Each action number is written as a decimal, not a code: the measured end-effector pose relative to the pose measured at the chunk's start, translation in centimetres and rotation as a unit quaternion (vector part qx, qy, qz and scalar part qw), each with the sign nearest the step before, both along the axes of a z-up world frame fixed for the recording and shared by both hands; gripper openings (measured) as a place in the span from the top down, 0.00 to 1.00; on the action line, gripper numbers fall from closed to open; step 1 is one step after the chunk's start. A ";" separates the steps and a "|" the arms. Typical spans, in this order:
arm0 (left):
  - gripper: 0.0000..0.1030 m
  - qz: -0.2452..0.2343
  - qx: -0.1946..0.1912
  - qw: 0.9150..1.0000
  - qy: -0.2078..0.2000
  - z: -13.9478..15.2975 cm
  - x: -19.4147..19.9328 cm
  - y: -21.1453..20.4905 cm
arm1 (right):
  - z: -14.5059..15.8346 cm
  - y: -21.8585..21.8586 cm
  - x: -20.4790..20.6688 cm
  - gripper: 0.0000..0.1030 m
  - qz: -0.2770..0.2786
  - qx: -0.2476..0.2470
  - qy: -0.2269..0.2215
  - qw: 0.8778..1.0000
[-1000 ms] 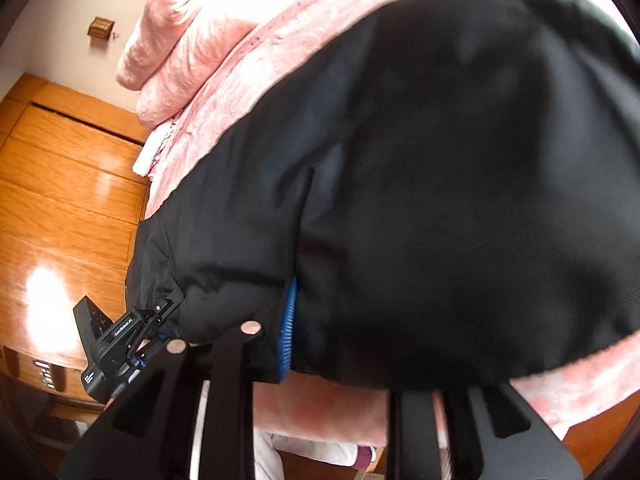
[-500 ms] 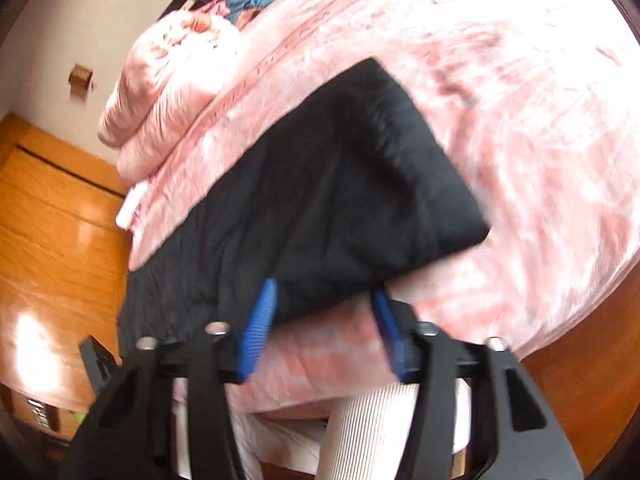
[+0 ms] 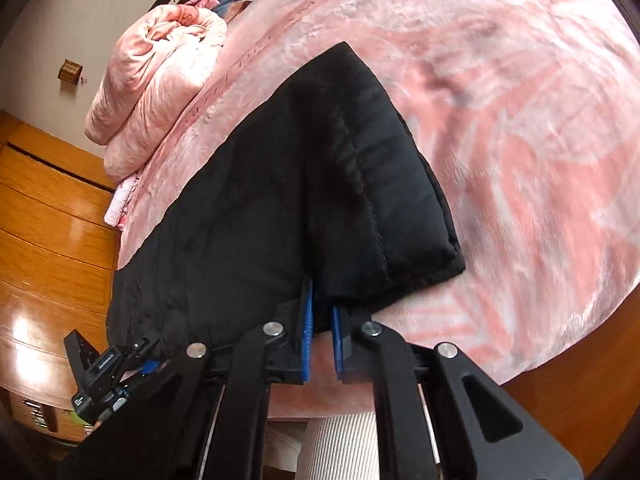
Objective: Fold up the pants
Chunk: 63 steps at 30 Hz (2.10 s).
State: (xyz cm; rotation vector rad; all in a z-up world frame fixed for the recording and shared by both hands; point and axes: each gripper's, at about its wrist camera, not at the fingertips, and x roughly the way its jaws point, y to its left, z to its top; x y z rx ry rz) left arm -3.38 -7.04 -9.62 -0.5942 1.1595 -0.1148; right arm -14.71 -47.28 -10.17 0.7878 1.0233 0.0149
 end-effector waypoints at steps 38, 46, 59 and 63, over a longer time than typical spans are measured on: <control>0.29 0.004 -0.031 0.999 0.020 -0.8 0.8 2.3 | 6.4 -7.8 -0.3 0.89 -0.097 0.024 -0.088 0.991; 0.30 -0.037 0.027 0.999 -0.008 0.0 0.2 0.8 | -0.4 -9.7 -1.5 0.89 -0.137 0.045 -0.016 0.989; 0.30 -0.041 0.072 0.994 -0.064 4.7 -4.4 4.0 | 14.6 5.4 3.3 0.88 0.002 -0.174 -0.132 0.976; 0.30 -0.003 0.056 0.996 -0.071 5.5 -4.1 6.7 | 16.2 13.0 5.2 0.88 0.093 -0.208 -0.157 0.961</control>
